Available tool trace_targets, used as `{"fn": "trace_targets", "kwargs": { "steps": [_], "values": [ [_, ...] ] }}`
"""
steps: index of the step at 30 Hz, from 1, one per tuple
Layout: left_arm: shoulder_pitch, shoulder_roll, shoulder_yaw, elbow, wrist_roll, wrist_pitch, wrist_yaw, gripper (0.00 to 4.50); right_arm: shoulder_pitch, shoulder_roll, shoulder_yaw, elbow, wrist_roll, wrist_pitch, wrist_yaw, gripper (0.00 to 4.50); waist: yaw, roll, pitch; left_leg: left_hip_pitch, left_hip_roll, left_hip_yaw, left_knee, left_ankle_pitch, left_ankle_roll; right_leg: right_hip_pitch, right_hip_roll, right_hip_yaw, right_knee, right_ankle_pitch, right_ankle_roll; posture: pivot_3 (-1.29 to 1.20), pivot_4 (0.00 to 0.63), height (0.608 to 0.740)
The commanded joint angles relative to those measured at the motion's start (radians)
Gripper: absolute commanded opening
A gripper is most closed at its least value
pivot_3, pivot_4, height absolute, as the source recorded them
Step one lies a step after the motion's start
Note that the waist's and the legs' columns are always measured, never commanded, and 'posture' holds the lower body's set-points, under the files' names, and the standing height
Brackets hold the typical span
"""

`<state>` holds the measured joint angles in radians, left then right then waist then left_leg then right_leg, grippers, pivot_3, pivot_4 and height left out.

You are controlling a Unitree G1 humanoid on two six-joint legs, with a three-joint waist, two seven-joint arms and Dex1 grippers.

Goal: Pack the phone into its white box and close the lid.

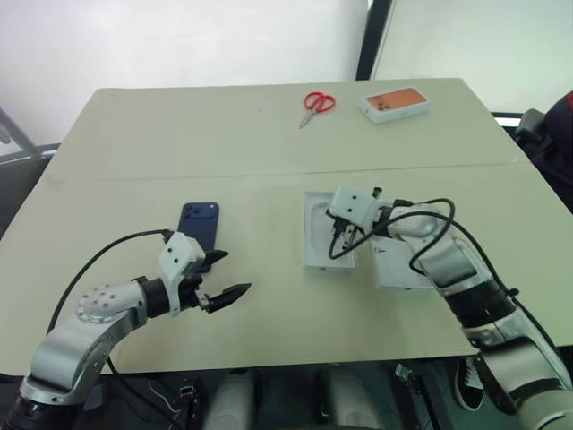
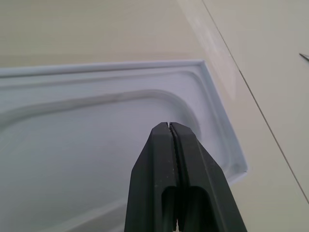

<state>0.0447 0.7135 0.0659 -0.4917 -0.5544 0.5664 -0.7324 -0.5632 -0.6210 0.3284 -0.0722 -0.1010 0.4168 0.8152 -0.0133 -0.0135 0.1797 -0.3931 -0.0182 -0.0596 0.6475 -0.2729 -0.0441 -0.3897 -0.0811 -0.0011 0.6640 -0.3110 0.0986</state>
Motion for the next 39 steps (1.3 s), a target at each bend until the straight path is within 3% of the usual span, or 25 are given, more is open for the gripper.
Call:
{"fn": "trace_targets", "kwargs": {
  "steps": [1,11,18,22,27,31,34,39],
  "values": [
    [-0.013,-0.016,0.038,-0.004,-0.019,0.011,0.018,4.5,0.061,-0.027,0.013,-0.129,0.023,0.069,0.062,0.03,0.001,0.0,0.0,0.0,0.0,0.0,0.0,0.0,0.0,0.0,0.0,0.0,0.0,0.0,0.0,0.0,0.15,0.74],
    [-0.026,-0.047,0.103,0.016,-0.052,0.045,0.062,4.5,0.084,-0.005,0.024,-0.157,-0.005,0.121,0.032,0.03,0.0,0.0,0.0,0.001,0.0,0.0,0.001,0.0,0.0,0.001,0.0,0.0,0.001,0.0,0.0,0.0,0.15,0.74],
    [-0.006,-0.058,0.258,0.072,-0.125,0.122,0.116,4.5,0.028,0.024,-0.027,-0.224,0.087,0.127,0.07,0.03,-0.003,0.0,0.0,0.001,0.0,0.0,0.001,0.0,0.0,0.0,0.0,0.0,0.001,0.0,0.0,0.0,0.15,0.74],
    [-0.034,-0.105,0.369,0.113,-0.218,0.211,0.215,4.5,-0.007,0.101,0.008,-0.224,0.096,0.157,0.042,0.03,-0.001,0.0,0.0,0.001,0.001,-0.001,0.001,0.0,0.0,0.001,0.0,0.0,0.001,0.0,0.0,0.0,0.15,0.74],
    [-0.061,-0.134,0.422,0.121,-0.276,0.279,0.301,4.5,-0.023,0.149,0.043,-0.206,0.077,0.169,0.02,0.03,0.002,-0.001,0.0,0.001,-0.001,-0.001,0.001,0.0,0.0,0.001,0.0,0.0,0.001,0.0,0.0,0.0,0.15,0.74],
    [-0.187,-0.125,0.392,0.268,-0.278,0.547,0.491,4.5,-0.116,0.332,0.175,0.02,-0.041,0.156,-0.124,0.03,-0.009,-0.001,0.0,0.002,-0.001,-0.001,0.001,0.001,-0.002,0.0,0.001,0.0,0.003,0.001,-0.001,0.0,0.15,0.74],
    [-0.276,-0.166,0.449,0.338,-0.322,0.623,0.554,4.5,-0.152,0.407,0.214,0.115,-0.067,0.121,-0.146,0.03,-0.005,-0.001,0.0,0.002,-0.001,-0.001,0.0,0.003,-0.005,-0.002,0.004,-0.001,0.006,0.001,-0.002,0.0,0.15,0.74],
    [-0.332,-0.163,0.438,0.382,-0.31,0.702,0.574,4.5,-0.191,0.495,0.259,0.231,-0.108,0.066,-0.176,0.03,-0.006,-0.001,-0.001,0.002,-0.001,-0.002,0.001,0.004,-0.007,-0.002,0.002,-0.001,0.006,0.001,-0.002,0.0,0.15,0.74]
  ]
}}
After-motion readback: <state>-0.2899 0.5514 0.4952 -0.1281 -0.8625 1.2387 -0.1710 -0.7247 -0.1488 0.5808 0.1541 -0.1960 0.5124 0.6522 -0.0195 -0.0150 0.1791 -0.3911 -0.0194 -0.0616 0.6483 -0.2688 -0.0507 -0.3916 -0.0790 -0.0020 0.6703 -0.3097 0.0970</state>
